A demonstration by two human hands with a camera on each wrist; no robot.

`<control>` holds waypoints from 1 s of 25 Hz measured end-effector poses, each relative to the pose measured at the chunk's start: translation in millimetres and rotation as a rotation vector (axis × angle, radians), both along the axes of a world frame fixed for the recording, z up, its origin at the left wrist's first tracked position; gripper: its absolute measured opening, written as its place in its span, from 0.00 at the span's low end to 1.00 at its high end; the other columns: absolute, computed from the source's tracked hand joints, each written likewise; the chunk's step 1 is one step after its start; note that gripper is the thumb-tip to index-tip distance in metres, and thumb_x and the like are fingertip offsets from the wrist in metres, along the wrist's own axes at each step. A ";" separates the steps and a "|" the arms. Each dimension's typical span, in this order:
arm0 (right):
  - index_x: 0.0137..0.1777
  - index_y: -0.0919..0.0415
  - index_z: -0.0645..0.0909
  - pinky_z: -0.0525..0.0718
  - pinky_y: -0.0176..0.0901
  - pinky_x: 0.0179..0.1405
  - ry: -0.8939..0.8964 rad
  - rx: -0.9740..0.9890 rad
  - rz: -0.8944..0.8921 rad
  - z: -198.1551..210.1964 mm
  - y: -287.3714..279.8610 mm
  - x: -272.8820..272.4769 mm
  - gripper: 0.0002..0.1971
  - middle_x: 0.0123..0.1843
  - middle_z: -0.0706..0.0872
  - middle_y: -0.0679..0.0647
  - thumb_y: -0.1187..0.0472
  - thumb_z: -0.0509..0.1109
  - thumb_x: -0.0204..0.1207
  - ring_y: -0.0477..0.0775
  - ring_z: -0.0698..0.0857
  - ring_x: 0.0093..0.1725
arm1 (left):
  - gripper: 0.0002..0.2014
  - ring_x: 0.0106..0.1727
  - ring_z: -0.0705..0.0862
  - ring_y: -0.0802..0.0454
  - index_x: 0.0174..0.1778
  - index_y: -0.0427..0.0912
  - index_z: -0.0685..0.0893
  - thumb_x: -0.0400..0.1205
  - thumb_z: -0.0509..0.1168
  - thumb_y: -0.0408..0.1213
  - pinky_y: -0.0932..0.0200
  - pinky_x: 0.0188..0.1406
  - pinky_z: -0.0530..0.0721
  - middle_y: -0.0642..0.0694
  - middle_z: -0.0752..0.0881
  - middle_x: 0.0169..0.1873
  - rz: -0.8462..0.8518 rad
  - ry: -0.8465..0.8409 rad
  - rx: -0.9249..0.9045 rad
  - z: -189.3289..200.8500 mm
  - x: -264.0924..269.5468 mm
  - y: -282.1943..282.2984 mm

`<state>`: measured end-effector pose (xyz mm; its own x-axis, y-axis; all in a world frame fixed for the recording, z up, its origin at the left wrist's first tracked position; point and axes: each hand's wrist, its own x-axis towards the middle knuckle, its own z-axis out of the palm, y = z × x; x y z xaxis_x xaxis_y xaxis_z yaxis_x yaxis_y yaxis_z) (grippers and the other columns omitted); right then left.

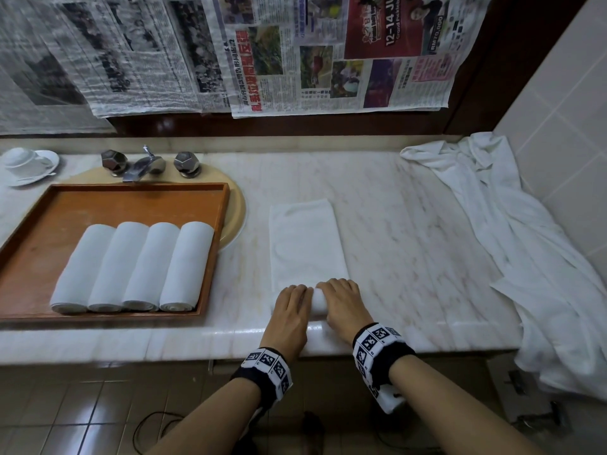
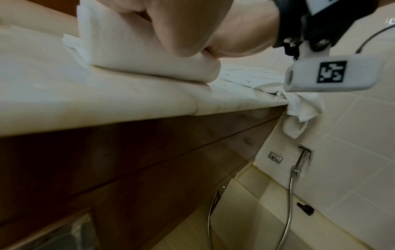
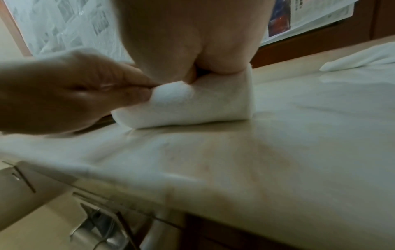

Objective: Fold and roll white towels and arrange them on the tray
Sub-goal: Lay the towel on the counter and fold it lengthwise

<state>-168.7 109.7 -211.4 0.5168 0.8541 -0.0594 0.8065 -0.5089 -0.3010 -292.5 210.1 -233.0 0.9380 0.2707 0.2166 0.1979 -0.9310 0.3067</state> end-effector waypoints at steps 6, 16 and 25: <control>0.72 0.64 0.71 0.63 0.60 0.77 -0.132 -0.012 0.024 -12.3 -8.4 -8.7 0.31 0.66 0.78 0.59 0.70 0.54 0.66 0.61 0.76 0.67 | 0.20 0.51 0.83 0.37 0.53 0.33 0.84 0.65 0.66 0.19 0.47 0.59 0.82 0.37 0.84 0.49 -0.004 0.146 -0.057 20.3 36.3 24.3; 0.69 0.59 0.74 0.71 0.52 0.70 -0.083 -0.038 0.057 6.0 -0.8 -3.0 0.18 0.63 0.80 0.54 0.64 0.57 0.80 0.58 0.77 0.62 | 0.24 0.54 0.79 0.41 0.64 0.31 0.79 0.71 0.54 0.26 0.51 0.62 0.79 0.38 0.82 0.55 -0.014 0.020 -0.005 1.4 7.1 10.8; 0.66 0.57 0.76 0.66 0.49 0.68 -0.059 -0.066 0.107 12.6 13.1 8.4 0.18 0.60 0.81 0.53 0.66 0.55 0.79 0.58 0.78 0.62 | 0.26 0.60 0.77 0.39 0.69 0.30 0.76 0.72 0.60 0.22 0.51 0.68 0.74 0.36 0.79 0.62 0.022 0.072 -0.071 14.5 12.7 12.2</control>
<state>-160.3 122.8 -198.8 0.4272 0.8997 -0.0893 0.8724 -0.4362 -0.2207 -279.8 222.3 -218.6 0.9441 0.3036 0.1282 0.2420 -0.9028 0.3555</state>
